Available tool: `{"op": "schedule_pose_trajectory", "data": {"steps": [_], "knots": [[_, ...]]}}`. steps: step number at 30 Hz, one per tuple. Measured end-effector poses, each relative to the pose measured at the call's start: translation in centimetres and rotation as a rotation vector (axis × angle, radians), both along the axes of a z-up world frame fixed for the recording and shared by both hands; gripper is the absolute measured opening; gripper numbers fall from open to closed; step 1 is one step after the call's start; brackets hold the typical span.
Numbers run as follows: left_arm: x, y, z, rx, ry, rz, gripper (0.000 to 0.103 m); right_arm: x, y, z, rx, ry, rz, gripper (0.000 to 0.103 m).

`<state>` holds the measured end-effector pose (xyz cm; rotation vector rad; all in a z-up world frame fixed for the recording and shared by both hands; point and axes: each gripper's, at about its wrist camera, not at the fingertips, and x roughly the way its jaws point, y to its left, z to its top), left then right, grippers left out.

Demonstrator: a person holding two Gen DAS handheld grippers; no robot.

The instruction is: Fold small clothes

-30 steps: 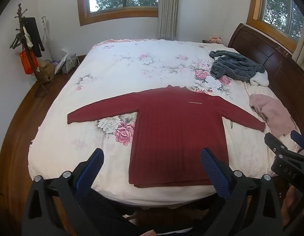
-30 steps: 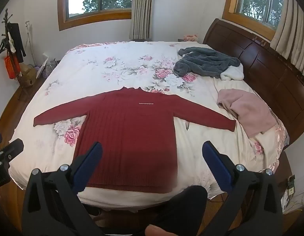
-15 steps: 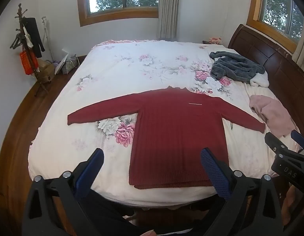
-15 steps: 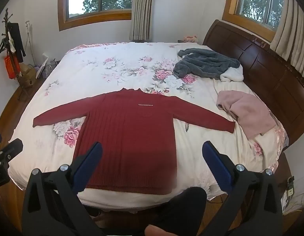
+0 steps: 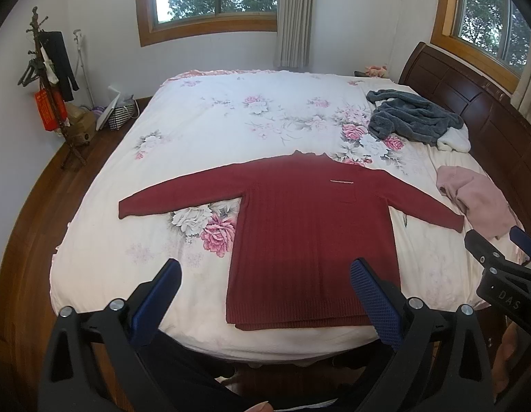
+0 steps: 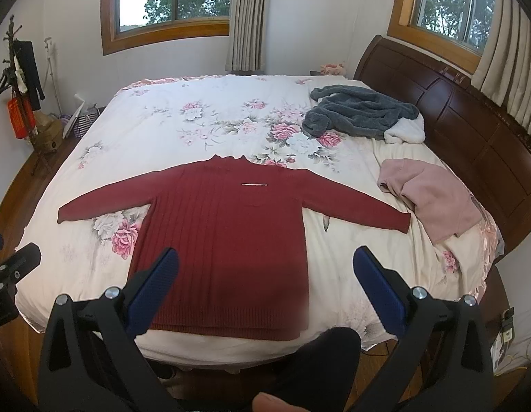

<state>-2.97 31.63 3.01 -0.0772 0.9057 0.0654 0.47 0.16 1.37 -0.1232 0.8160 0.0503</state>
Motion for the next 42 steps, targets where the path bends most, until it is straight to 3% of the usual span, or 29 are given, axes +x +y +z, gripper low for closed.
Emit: {"op": "schedule_pose_trajectory", "data": {"steps": [42], "knots": [[0.2,0.4,0.1,0.001,0.000,0.000,0.099,0.1,-0.3,-1.0,0.004,0.001,-0.006,0.101]]}}
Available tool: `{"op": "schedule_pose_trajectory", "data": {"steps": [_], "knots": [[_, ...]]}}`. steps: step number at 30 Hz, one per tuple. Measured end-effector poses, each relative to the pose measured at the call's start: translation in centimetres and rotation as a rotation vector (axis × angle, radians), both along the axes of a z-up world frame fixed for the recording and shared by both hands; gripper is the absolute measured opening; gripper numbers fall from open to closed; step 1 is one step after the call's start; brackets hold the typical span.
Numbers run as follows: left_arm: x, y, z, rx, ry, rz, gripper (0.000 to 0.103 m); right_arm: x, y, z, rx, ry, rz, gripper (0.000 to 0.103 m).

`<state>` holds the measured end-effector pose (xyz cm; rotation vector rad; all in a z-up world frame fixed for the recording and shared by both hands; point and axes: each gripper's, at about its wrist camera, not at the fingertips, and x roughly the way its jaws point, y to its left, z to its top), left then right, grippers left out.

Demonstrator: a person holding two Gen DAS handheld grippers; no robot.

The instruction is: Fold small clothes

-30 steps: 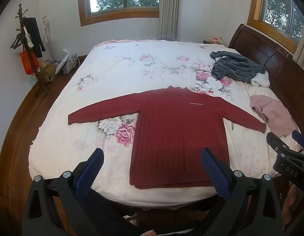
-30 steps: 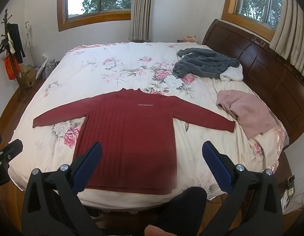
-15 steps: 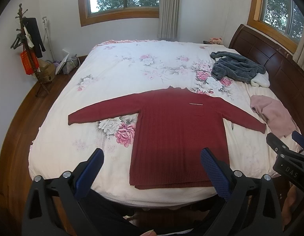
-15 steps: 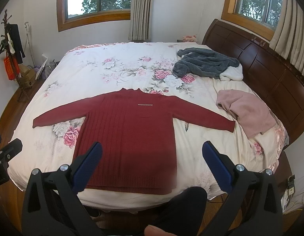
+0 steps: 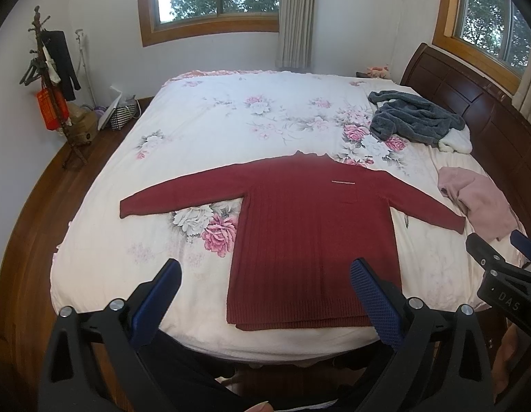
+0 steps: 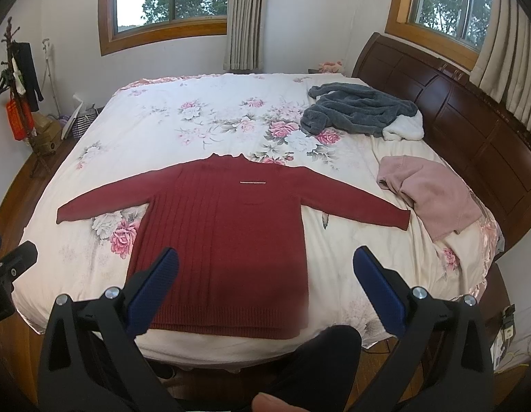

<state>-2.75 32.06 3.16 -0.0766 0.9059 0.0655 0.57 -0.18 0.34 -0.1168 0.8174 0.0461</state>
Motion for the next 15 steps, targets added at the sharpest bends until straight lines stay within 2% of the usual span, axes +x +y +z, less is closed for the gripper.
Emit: {"op": "schedule_pose_trajectory", "data": {"steps": [15], "knots": [[-0.12,0.53,-0.23,0.000,0.003,0.005,0.099,0.13,-0.33,-0.63,0.001,0.009,-0.003,0.101]]}}
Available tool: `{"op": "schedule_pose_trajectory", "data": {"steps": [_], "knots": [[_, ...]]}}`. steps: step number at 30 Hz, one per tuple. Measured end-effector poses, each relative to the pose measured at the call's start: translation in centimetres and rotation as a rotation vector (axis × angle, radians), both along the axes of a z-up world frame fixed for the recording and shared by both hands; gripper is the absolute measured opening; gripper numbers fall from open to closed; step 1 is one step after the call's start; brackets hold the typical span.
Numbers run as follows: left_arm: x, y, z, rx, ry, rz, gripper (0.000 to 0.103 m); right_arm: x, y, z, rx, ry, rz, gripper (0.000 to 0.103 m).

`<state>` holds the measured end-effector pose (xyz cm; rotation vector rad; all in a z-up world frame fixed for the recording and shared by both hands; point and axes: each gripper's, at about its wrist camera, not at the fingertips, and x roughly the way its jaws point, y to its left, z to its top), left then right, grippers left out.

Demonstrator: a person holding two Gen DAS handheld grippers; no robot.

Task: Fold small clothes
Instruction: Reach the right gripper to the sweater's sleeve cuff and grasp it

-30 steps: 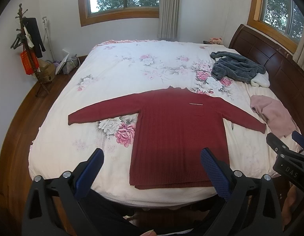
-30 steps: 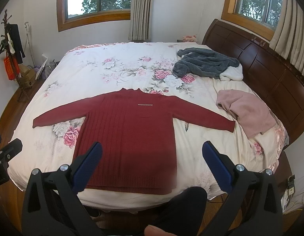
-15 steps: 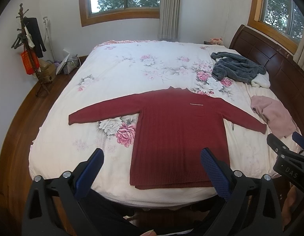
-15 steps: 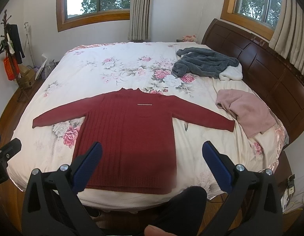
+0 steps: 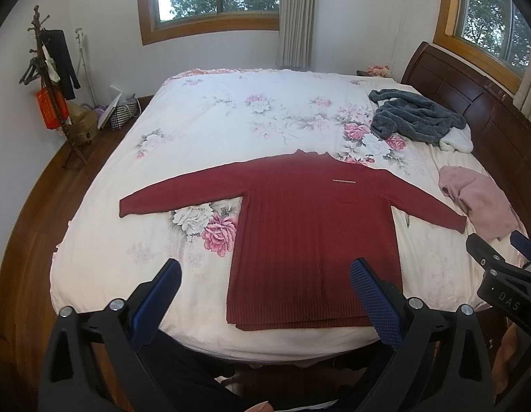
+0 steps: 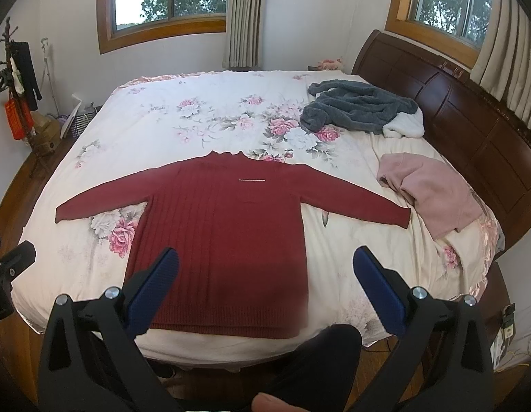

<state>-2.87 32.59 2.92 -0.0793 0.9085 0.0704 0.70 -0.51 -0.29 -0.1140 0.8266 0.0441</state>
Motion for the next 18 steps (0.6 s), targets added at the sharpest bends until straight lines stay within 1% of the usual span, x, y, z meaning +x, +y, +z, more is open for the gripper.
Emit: {"op": "schedule_pose_trajectory", "data": {"steps": [2,6,12,15,16,17,18], "knots": [[0.1,0.2,0.0,-0.003,0.005,0.002,0.099,0.2,0.0,-0.1,0.000,0.004,-0.002,0.101],[0.6,0.1,-1.1,-0.003,0.019,0.005,0.099,0.8,-0.4,-0.6,-0.007,0.013,-0.014,0.101],[1.7,-0.1,-2.6,0.001,0.039,0.010,0.099,2.8,-1.9,-1.7,-0.004,0.014,-0.050,0.101],[3.0,-0.1,-3.8,0.002,0.046,0.006,0.099,4.5,-3.4,-3.0,0.035,-0.006,-0.061,0.101],[3.4,-0.2,-4.4,-0.005,0.048,0.000,0.099,5.3,-4.4,-4.0,0.066,-0.025,-0.056,0.101],[3.7,-0.1,-4.9,-0.021,0.038,-0.012,0.099,6.0,-5.1,-4.8,0.096,-0.027,-0.042,0.101],[4.2,-0.1,-5.6,-0.050,0.020,-0.035,0.099,7.0,-6.2,-6.1,0.131,-0.006,-0.036,0.100]]}}
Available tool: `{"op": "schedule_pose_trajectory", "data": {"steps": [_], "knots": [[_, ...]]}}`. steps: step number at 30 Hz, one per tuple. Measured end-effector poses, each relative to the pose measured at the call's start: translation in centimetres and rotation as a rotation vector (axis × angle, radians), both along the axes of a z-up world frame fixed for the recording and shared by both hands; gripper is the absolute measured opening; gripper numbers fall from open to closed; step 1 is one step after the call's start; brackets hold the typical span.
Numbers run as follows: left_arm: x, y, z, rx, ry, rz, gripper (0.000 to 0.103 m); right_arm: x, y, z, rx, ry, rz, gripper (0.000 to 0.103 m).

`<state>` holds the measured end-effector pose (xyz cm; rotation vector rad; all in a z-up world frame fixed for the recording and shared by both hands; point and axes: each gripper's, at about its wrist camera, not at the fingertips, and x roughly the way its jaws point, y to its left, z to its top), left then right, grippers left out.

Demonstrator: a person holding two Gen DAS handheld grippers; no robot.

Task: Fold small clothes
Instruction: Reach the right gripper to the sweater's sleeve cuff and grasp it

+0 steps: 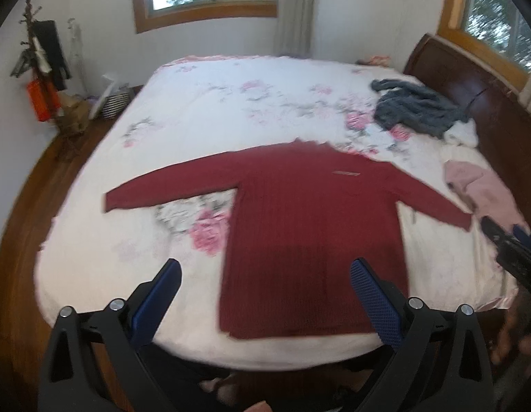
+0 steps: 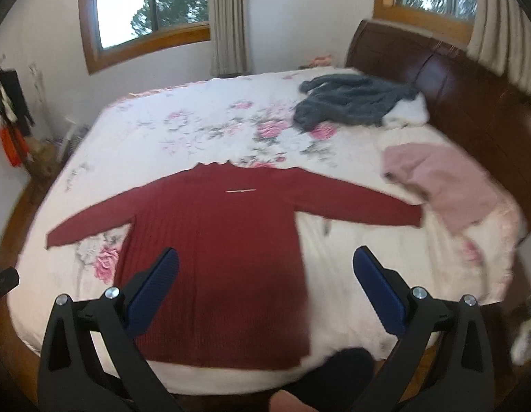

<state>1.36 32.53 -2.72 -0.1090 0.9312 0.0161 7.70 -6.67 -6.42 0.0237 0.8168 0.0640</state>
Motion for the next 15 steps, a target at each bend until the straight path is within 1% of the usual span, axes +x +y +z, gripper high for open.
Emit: {"op": "schedule_pose_trajectory", "data": {"steps": [2,3,5,6,7,8,9,10,11,12,13,14,15], "knots": [[0.8,-0.1,-1.2,-0.046,-0.030,-0.059,0.099,2.1,-2.2,-2.6,0.049,0.072,-0.031,0.100],[1.3,-0.3,-2.1,-0.066,-0.040,-0.103,0.099,3.5,-3.9,-4.4,0.097,0.117,-0.058,0.100],[2.3,-0.5,-3.5,-0.055,-0.024,-0.133,0.099,5.2,-6.7,-6.6,0.169,0.163,-0.105,0.100],[2.9,-0.7,-4.4,-0.063,-0.023,-0.151,0.099,5.9,-8.2,-7.7,0.219,0.186,-0.132,0.100],[3.4,-1.0,-5.0,-0.079,-0.019,-0.168,0.099,6.8,-10.7,-9.4,0.309,0.210,-0.176,0.097],[3.8,-1.1,-5.5,-0.085,-0.015,-0.176,0.099,7.4,-12.9,-10.8,0.373,0.226,-0.225,0.095],[4.3,-1.5,-6.1,-0.091,-0.008,-0.187,0.099,7.9,-14.2,-11.7,0.407,0.240,-0.259,0.088],[4.6,-1.8,-6.5,-0.095,0.003,-0.199,0.099,8.7,-16.9,-13.6,0.476,0.263,-0.309,0.072],[5.2,-2.2,-7.1,-0.096,0.027,-0.207,0.099,9.0,-18.3,-14.4,0.505,0.276,-0.332,0.065],[5.6,-2.4,-7.7,-0.103,0.054,-0.207,0.099,9.4,-19.9,-15.6,0.539,0.290,-0.362,0.063],[5.8,-2.3,-8.0,-0.122,0.073,-0.207,0.099,10.0,-22.1,-17.1,0.592,0.296,-0.403,0.063],[6.3,-2.3,-8.7,-0.169,0.091,-0.210,0.099,10.4,-23.7,-18.2,0.634,0.304,-0.439,0.063],[6.6,-2.1,-9.1,-0.195,0.100,-0.208,0.099,10.8,-25.4,-19.2,0.680,0.304,-0.478,0.062]]}}
